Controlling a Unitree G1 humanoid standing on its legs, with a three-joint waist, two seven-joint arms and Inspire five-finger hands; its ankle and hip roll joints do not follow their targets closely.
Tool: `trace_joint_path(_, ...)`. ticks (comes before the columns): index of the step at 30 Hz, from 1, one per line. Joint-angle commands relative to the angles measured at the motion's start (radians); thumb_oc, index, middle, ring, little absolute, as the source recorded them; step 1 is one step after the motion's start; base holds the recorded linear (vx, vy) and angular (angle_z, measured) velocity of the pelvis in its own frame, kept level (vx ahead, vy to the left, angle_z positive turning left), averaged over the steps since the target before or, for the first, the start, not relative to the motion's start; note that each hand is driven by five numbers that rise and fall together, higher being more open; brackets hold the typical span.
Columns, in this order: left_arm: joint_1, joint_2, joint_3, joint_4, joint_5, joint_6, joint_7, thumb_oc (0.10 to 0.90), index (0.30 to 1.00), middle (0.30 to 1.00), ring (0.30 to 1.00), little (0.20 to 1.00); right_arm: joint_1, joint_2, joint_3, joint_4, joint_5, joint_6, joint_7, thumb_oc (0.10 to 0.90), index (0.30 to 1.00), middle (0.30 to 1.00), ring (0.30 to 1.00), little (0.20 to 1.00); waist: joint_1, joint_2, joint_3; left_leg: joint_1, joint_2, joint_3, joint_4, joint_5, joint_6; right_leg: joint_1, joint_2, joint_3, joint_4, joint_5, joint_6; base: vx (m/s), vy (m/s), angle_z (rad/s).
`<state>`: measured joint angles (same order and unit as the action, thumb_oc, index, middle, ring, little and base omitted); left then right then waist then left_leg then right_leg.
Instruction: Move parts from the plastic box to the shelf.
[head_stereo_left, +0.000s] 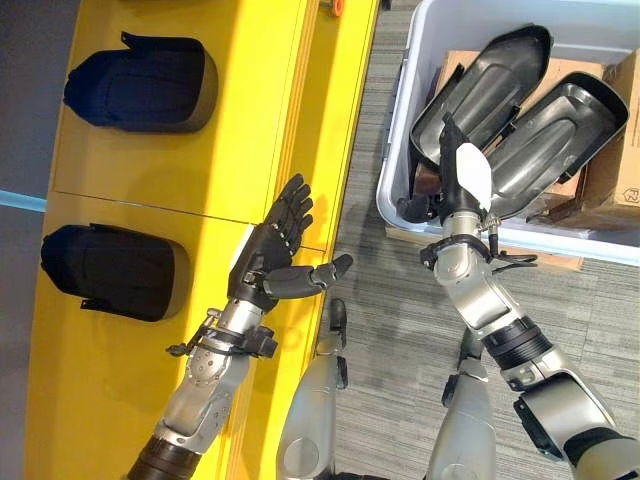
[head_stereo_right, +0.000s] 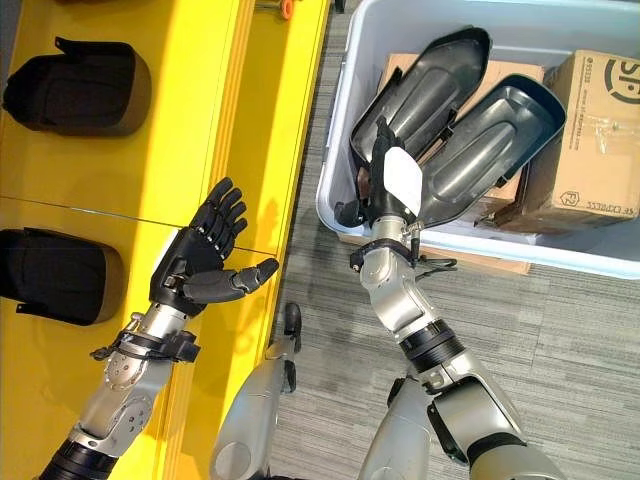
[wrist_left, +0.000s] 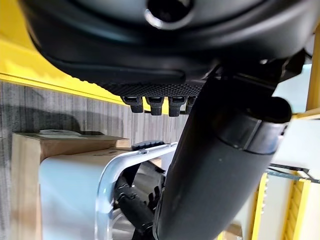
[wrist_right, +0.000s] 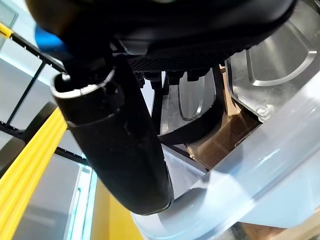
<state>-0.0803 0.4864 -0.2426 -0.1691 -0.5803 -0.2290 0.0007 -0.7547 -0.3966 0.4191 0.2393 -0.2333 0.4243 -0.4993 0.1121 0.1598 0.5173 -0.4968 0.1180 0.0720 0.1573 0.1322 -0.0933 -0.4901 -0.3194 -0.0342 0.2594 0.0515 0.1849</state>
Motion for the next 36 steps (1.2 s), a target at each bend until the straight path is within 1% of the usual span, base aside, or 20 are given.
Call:
trace_joint_path(1, -0.05, -0.034, 0.0, -0.14, 0.029, -0.126, 0.032, 0.9, 1.0, 1.0, 1.0, 1.0, -0.126, -0.018, -0.012, -0.078, -0.071, -0.071, -0.073, 0.9, 1.0, 1.0, 1.0, 1.0, 0.005, 0.061, 0.003, -0.047, -0.095, -0.02, 0.029, -0.099, 0.08, -0.051, 0.047, -0.091, 0.115, -0.123, -0.119, 0.0, 0.0, 0.0)
trace_joint_path(5, -0.052, -0.034, -0.01, -0.136, 0.032, -0.126, 0.044, 0.9, 1.0, 1.0, 1.0, 1.0, -0.14, -0.032, -0.026, -0.067, -0.074, -0.085, -0.07, 0.9, 1.0, 1.0, 1.0, 1.0, 0.005, 0.063, 0.003, -0.058, -0.102, -0.021, 0.041, -0.109, 0.081, -0.065, 0.042, -0.087, 0.125, -0.126, -0.118, 0.03, 0.023, 0.01)
trace_joint_path(7, -0.058, -0.035, -0.013, -0.134, 0.035, -0.125, 0.051, 0.9, 1.0, 1.0, 1.0, 1.0, -0.155, -0.04, -0.029, -0.064, -0.085, -0.083, -0.056, 0.9, 1.0, 1.0, 1.0, 1.0, 0.006, 0.064, 0.003, -0.07, -0.102, -0.022, 0.042, -0.103, 0.082, -0.078, 0.043, -0.085, 0.123, -0.118, -0.119, 0.01, 0.033, 0.02)
trace_joint_path(9, -0.057, -0.035, -0.018, -0.134, 0.034, -0.125, 0.055, 0.9, 1.0, 1.0, 1.0, 1.0, -0.163, -0.047, -0.031, -0.058, -0.139, -0.084, -0.025, 0.9, 1.0, 1.0, 1.0, 1.0, 0.007, 0.065, 0.003, -0.073, -0.107, -0.025, 0.05, -0.109, 0.081, -0.08, 0.041, -0.083, 0.13, -0.124, -0.118, 0.02, 0.026, 0.01)
trace_joint_path(10, -0.064, -0.04, -0.029, -0.123, 0.037, -0.136, 0.062, 0.9, 1.0, 1.0, 1.0, 1.0, -0.184, -0.052, -0.02, -0.053, -0.188, -0.061, -0.009, 0.9, 1.0, 1.0, 1.0, 1.0, 0.008, 0.07, 0.003, -0.083, -0.107, -0.023, 0.054, -0.107, 0.082, -0.093, 0.04, -0.079, 0.136, -0.123, -0.118, 0.02, 0.065, 0.02)
trace_joint_path(12, -0.071, -0.038, -0.034, -0.127, 0.038, -0.131, 0.071, 0.9, 1.0, 1.0, 1.0, 1.0, -0.216, -0.075, -0.011, -0.041, -0.215, -0.057, -0.014, 0.9, 1.0, 1.0, 1.0, 1.0, 0.012, 0.073, 0.003, -0.095, -0.112, -0.025, 0.06, -0.108, 0.084, -0.102, 0.038, -0.078, 0.139, -0.125, -0.12, 0.01, 0.053, 0.04)
trace_joint_path(13, -0.073, -0.034, -0.036, -0.126, 0.035, -0.131, 0.071, 0.9, 1.0, 1.0, 1.0, 1.0, -0.236, -0.087, -0.009, -0.031, -0.238, -0.066, -0.008, 0.9, 1.0, 1.0, 1.0, 1.0, 0.015, 0.074, 0.003, -0.103, -0.113, -0.026, 0.064, -0.108, 0.085, -0.107, 0.038, -0.08, 0.142, -0.124, -0.121, 0.02, 0.025, 0.07)
trace_joint_path(14, -0.072, -0.028, -0.04, -0.123, 0.037, -0.135, 0.071, 0.9, 1.0, 1.0, 1.0, 1.0, -0.275, -0.106, -0.006, -0.017, -0.228, -0.061, -0.006, 0.9, 1.0, 1.0, 1.0, 1.0, 0.023, 0.074, 0.003, -0.112, -0.116, -0.031, 0.07, -0.108, 0.086, -0.112, 0.036, -0.083, 0.148, -0.124, -0.121, 0.01, 0.027, 0.06)
trace_joint_path(18, -0.069, -0.021, -0.044, -0.124, 0.024, -0.143, 0.077, 0.9, 1.0, 1.0, 1.0, 1.0, -0.312, -0.12, -0.003, -0.01, -0.233, -0.051, 0.013, 0.9, 1.0, 1.0, 1.0, 1.0, 0.032, 0.072, 0.003, -0.129, -0.118, -0.036, 0.09, -0.114, 0.088, -0.122, 0.035, -0.084, 0.164, -0.129, -0.124, 0.01, 0.008, 0.01)
trace_joint_path(20, -0.069, -0.018, -0.043, -0.133, 0.023, -0.134, 0.076, 0.9, 1.0, 1.0, 1.0, 1.0, -0.325, -0.131, -0.004, -0.008, -0.235, -0.053, 0.011, 0.9, 1.0, 1.0, 1.0, 1.0, 0.037, 0.068, 0.003, -0.141, -0.121, -0.042, 0.099, -0.117, 0.089, -0.129, 0.037, -0.084, 0.169, -0.131, -0.127, 0.0, 0.0, 0.0)
trace_joint_path(23, -0.075, -0.016, -0.046, -0.132, 0.024, -0.136, 0.081, 0.9, 1.0, 1.0, 1.0, 1.0, -0.345, -0.136, -0.002, -0.008, -0.209, -0.037, -0.002, 0.9, 1.0, 1.0, 1.0, 1.0, 0.042, 0.063, 0.003, -0.166, -0.127, -0.045, 0.125, -0.123, 0.094, -0.147, 0.041, -0.083, 0.187, -0.136, -0.132, 0.0, 0.0, 0.0)
trace_joint_path(25, -0.079, -0.012, -0.047, -0.136, 0.027, -0.136, 0.088, 0.9, 1.0, 1.0, 1.0, 1.0, -0.346, -0.14, -0.005, -0.001, -0.183, -0.043, -0.004, 0.9, 1.0, 1.0, 1.0, 1.0, 0.047, 0.058, 0.003, -0.199, -0.133, -0.048, 0.162, -0.137, 0.101, -0.173, 0.044, -0.082, 0.217, -0.147, -0.139, -0.01, 0.008, 0.05)
trace_joint_path(27, -0.078, -0.012, -0.047, -0.138, 0.029, -0.136, 0.087, 0.9, 1.0, 1.0, 1.0, 1.0, -0.341, -0.138, -0.004, -0.002, -0.18, -0.044, -0.009, 0.9, 1.0, 1.0, 1.0, 1.0, 0.048, 0.057, 0.003, -0.209, -0.134, -0.047, 0.175, -0.142, 0.103, -0.182, 0.045, -0.081, 0.231, -0.15, -0.141, 0.01, 0.008, 0.04)
trace_joint_path(28, -0.079, -0.012, -0.05, -0.145, 0.034, -0.13, 0.1, 0.9, 1.0, 1.0, 1.0, 1.0, -0.33, -0.13, -0.006, 0.0, -0.167, -0.042, -0.008, 0.9, 1.0, 1.0, 1.0, 1.0, 0.05, 0.056, 0.003, -0.237, -0.138, -0.049, 0.214, -0.158, 0.107, -0.207, 0.047, -0.078, 0.27, -0.163, -0.148, 0.02, 0.006, 0.04)
trace_joint_path(31, -0.088, -0.015, -0.046, -0.145, 0.042, -0.127, 0.106, 0.9, 1.0, 1.0, 1.0, 1.0, -0.31, -0.115, -0.012, -0.002, -0.126, -0.029, -0.034, 0.9, 1.0, 1.0, 1.0, 1.0, 0.052, 0.049, 0.003, -0.284, -0.144, -0.046, 0.274, -0.184, 0.118, -0.247, 0.052, -0.073, 0.325, -0.183, -0.161, 0.01, -0.005, 0.02)
trace_joint_path(36, -0.097, -0.021, -0.045, -0.151, 0.066, -0.105, 0.12, 0.9, 1.0, 1.0, 1.0, 1.0, -0.295, -0.104, -0.039, 0.027, -0.051, -0.044, -0.102, 0.9, 1.0, 1.0, 1.0, 1.0, 0.056, 0.048, 0.003, -0.354, -0.153, -0.047, 0.358, -0.22, 0.136, -0.313, 0.059, -0.062, 0.405, -0.213, -0.176, 0.02, -0.002, 0.02)
